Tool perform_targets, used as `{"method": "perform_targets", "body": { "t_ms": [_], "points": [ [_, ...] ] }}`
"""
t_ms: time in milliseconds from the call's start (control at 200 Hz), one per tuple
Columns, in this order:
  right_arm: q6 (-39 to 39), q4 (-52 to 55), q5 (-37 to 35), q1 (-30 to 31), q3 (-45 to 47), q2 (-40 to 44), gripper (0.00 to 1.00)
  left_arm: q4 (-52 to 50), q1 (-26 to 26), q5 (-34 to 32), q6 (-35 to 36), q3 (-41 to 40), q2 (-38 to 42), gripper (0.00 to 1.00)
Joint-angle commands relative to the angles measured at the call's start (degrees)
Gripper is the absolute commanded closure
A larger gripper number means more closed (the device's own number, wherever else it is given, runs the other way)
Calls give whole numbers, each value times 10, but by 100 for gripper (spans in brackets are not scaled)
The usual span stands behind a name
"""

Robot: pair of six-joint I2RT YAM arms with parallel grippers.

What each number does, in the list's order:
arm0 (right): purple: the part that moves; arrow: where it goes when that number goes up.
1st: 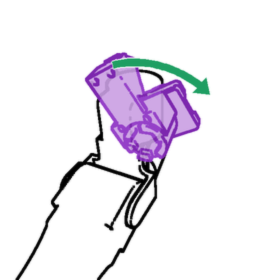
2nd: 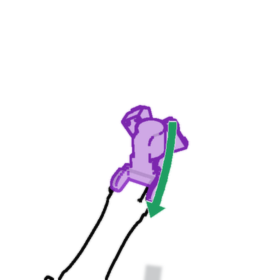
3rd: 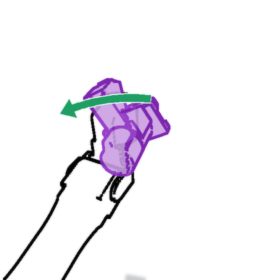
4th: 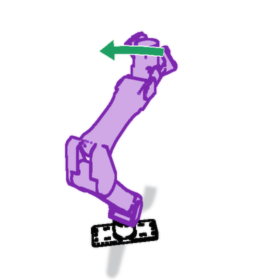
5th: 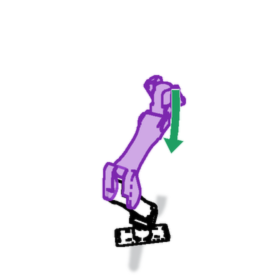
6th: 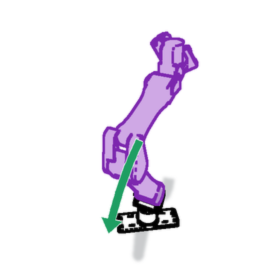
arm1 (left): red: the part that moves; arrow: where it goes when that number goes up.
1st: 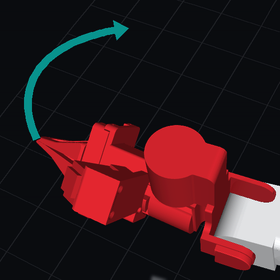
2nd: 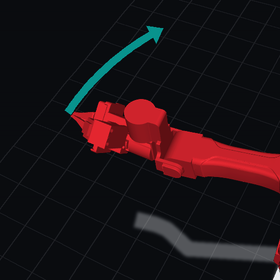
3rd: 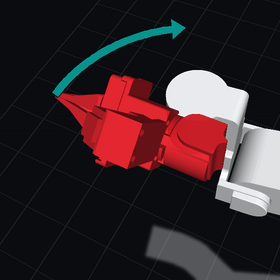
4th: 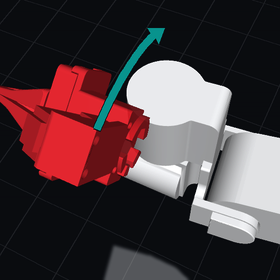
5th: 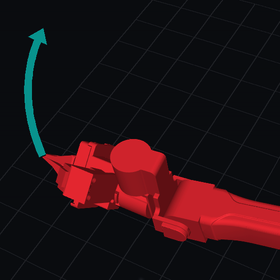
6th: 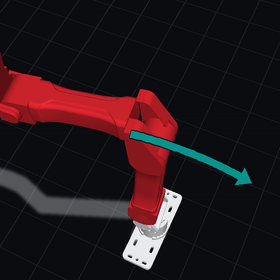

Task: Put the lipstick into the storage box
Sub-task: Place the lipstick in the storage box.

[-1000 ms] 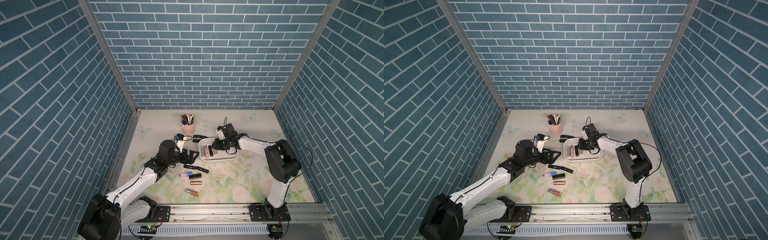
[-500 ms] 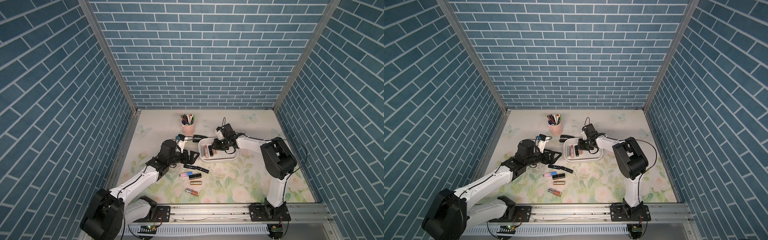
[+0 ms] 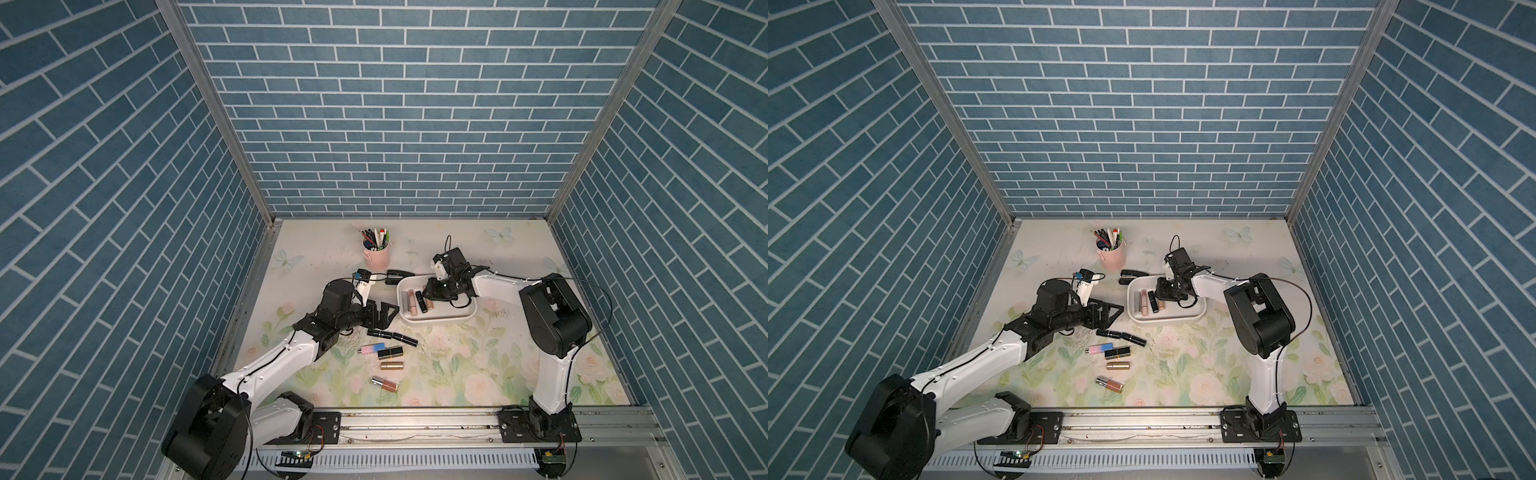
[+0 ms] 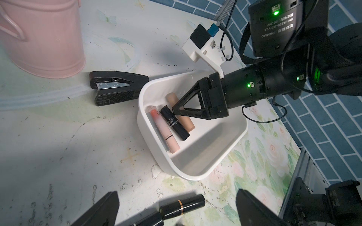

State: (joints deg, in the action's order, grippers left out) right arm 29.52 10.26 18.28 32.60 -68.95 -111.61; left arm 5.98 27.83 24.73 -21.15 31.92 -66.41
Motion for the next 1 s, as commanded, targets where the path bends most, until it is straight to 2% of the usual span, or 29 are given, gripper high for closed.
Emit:
{"method": "perform_targets", "body": {
  "t_ms": [0,255,575,735,995],
  "points": [
    [-16,1,5,-4,-17,-5,68,9,2,3,8,14,-5,0],
    [-16,5,4,-5,-18,5,65,4,2,4,6,19,-5,0],
    [-60,60,-43,13,-38,85,65,1,2,-3,-7,16,16,1],
    [-99,99,-61,50,-54,118,65,-1,2,-18,-27,5,40,0],
    [-164,159,-111,143,-49,164,63,-57,3,-75,-59,-7,83,1]
  ]
}}
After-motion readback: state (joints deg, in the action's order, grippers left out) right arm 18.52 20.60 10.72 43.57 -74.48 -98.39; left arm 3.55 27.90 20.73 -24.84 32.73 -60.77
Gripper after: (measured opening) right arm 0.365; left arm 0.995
